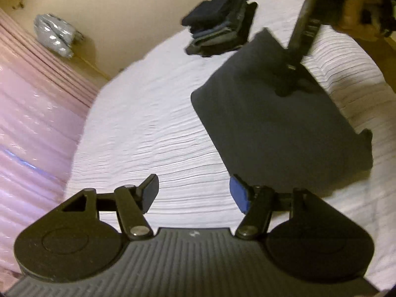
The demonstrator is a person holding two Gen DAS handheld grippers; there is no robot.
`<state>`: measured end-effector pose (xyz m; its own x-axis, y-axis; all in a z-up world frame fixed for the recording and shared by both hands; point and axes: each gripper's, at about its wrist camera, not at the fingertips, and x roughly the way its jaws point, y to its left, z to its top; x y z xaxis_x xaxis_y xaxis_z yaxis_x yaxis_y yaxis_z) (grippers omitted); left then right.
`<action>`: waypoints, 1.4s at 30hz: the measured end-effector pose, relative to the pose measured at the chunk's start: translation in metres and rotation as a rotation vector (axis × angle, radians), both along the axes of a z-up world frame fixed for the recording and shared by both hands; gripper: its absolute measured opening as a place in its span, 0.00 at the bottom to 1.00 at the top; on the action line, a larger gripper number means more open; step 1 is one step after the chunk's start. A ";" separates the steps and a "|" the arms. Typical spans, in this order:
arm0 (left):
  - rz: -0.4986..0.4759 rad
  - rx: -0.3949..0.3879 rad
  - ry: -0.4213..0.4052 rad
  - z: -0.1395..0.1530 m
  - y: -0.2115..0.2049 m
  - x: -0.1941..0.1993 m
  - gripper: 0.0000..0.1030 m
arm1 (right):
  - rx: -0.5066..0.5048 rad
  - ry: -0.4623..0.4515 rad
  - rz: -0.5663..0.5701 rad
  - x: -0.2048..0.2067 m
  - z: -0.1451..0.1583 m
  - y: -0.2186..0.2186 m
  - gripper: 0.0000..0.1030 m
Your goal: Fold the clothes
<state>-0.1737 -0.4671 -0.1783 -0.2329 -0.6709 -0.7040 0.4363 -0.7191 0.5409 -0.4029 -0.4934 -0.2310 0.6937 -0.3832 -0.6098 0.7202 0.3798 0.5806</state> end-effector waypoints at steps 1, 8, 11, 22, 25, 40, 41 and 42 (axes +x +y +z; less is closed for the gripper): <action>0.001 0.025 0.004 -0.007 -0.004 -0.011 0.58 | 0.044 -0.022 -0.041 -0.017 -0.012 -0.012 0.31; -0.043 0.185 0.001 -0.059 -0.011 -0.066 0.58 | 0.355 -0.161 -0.296 -0.124 -0.092 -0.064 0.31; -0.051 0.243 -0.008 -0.073 -0.016 -0.076 0.58 | 0.386 -0.177 -0.310 -0.144 -0.091 -0.063 0.31; -0.034 0.391 -0.027 -0.119 -0.049 -0.103 0.57 | 0.323 -0.215 -0.363 -0.134 -0.061 -0.064 0.30; -0.028 0.392 -0.015 -0.123 -0.053 -0.106 0.58 | 0.316 -0.186 -0.352 -0.127 -0.064 -0.076 0.30; 0.144 0.463 0.103 -0.095 -0.064 -0.065 0.60 | 0.174 0.044 -0.421 -0.144 -0.016 -0.057 0.44; 0.185 0.474 0.125 -0.094 -0.067 -0.059 0.60 | 0.140 0.047 -0.380 -0.136 -0.009 -0.059 0.44; 0.222 0.489 0.146 -0.095 -0.071 -0.055 0.57 | 0.113 0.052 -0.338 -0.127 -0.005 -0.062 0.44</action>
